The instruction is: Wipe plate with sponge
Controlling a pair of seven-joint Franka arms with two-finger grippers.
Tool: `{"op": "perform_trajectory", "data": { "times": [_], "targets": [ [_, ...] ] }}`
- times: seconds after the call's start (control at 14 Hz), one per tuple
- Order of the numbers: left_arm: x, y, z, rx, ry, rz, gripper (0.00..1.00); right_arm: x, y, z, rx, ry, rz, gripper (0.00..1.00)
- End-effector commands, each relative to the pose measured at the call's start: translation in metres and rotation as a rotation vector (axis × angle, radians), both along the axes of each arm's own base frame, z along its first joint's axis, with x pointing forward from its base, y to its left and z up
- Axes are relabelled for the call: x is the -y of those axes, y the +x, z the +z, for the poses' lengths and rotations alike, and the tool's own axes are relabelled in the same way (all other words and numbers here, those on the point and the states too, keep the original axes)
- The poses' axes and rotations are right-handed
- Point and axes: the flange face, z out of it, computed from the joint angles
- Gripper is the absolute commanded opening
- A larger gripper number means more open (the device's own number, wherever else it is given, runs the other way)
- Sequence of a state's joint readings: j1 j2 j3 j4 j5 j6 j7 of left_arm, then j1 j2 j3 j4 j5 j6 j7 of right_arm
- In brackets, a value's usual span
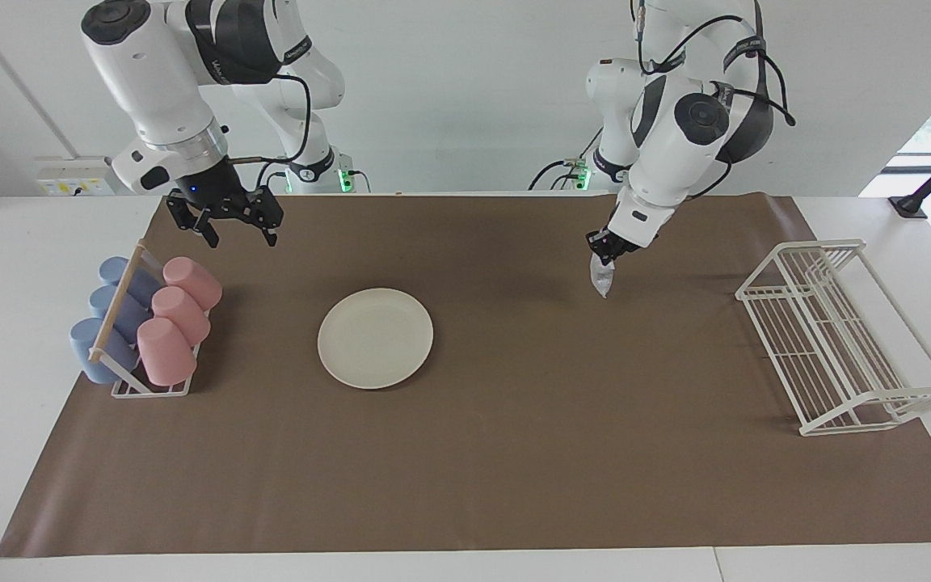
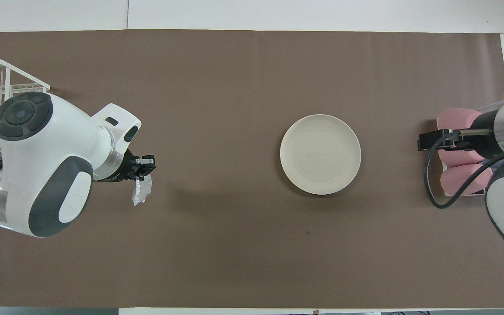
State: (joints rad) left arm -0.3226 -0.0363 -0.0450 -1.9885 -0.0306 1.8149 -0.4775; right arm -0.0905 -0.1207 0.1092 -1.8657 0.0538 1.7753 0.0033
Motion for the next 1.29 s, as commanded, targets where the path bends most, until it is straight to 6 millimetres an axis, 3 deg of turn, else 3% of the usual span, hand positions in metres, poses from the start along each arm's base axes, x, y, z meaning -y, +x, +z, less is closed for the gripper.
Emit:
{"op": "perform_trajectory", "data": {
  "times": [0.0,0.21,0.43,0.57,0.71,0.93,1.14,1.21],
  "targets": [
    [-0.009,0.017,0.015,-0.025,0.176,-0.022,0.0,0.04,0.004,0.006,-0.002,-0.044,0.142,1.0],
    [-0.021,0.037,0.034,-0.027,0.368,-0.047,0.0,0.038,0.012,0.014,0.01,-0.073,0.164,1.0],
    [-0.039,0.045,0.027,-0.022,0.6,-0.084,0.0,0.032,0.022,0.032,0.013,-0.057,0.162,1.0],
    [-0.053,0.052,0.034,0.009,0.727,-0.093,0.0,0.031,0.018,0.03,-0.028,-0.05,-0.029,1.0],
    [-0.065,0.064,0.032,0.013,0.889,-0.106,0.0,0.028,0.019,0.038,-0.026,-0.048,-0.063,1.0],
    [-0.074,0.09,0.017,0.009,1.061,-0.119,0.0,0.024,0.019,0.041,-0.079,-0.059,-0.045,1.0],
    [-0.089,0.12,-0.022,-0.005,1.223,-0.167,0.0,0.036,0.021,0.034,-0.048,-0.056,0.028,1.0],
    [-0.09,0.135,-0.022,0.007,1.225,-0.151,0.0,0.044,0.021,0.032,-0.05,-0.056,0.024,1.0]
  ]
}}
